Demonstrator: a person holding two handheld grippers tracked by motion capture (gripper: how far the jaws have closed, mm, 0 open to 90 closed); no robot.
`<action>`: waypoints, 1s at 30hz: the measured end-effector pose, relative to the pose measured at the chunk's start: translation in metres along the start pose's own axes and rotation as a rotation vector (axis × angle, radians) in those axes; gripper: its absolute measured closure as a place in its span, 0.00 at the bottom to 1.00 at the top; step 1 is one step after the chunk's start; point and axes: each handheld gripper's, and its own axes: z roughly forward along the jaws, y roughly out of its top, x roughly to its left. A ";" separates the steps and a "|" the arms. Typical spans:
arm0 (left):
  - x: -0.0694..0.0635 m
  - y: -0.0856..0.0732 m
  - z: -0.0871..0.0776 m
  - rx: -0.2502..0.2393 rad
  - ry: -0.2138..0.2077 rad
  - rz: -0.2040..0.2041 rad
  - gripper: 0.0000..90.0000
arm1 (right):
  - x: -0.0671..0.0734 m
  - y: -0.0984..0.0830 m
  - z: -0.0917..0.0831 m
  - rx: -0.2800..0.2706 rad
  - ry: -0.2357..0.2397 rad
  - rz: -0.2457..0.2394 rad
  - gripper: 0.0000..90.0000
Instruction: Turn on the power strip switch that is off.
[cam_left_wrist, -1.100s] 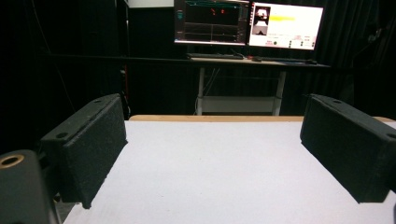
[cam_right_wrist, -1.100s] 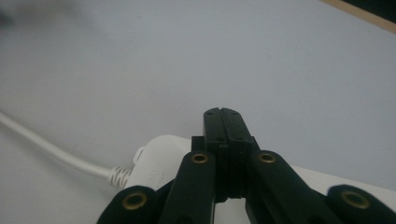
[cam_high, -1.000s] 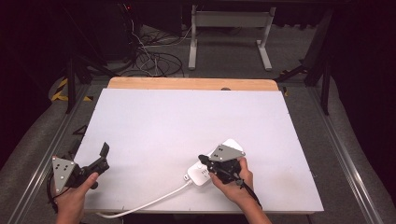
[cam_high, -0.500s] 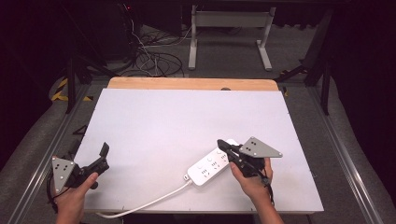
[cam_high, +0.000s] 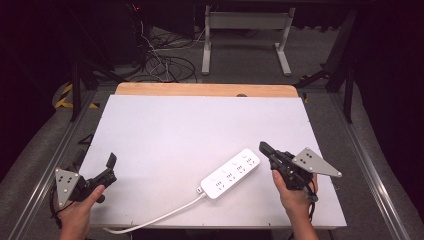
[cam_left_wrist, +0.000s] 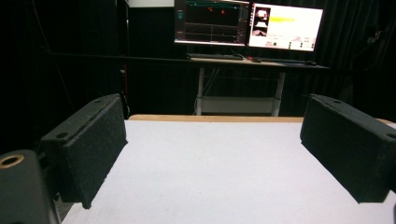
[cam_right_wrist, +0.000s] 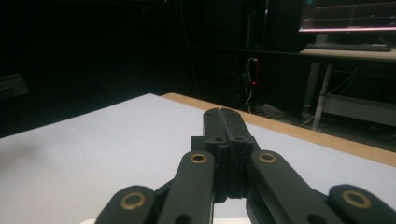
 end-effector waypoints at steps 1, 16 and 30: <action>0.000 0.000 0.000 0.000 0.000 0.001 0.08 | -0.003 0.000 -0.002 -0.001 -0.011 -0.003 0.99; 0.000 0.000 0.000 -0.001 0.003 -0.002 0.09 | -0.020 -0.004 -0.011 -0.042 -0.111 0.007 0.66; 0.000 0.000 0.000 0.000 0.000 0.001 0.09 | -0.030 -0.009 -0.012 -0.111 -0.216 0.026 0.16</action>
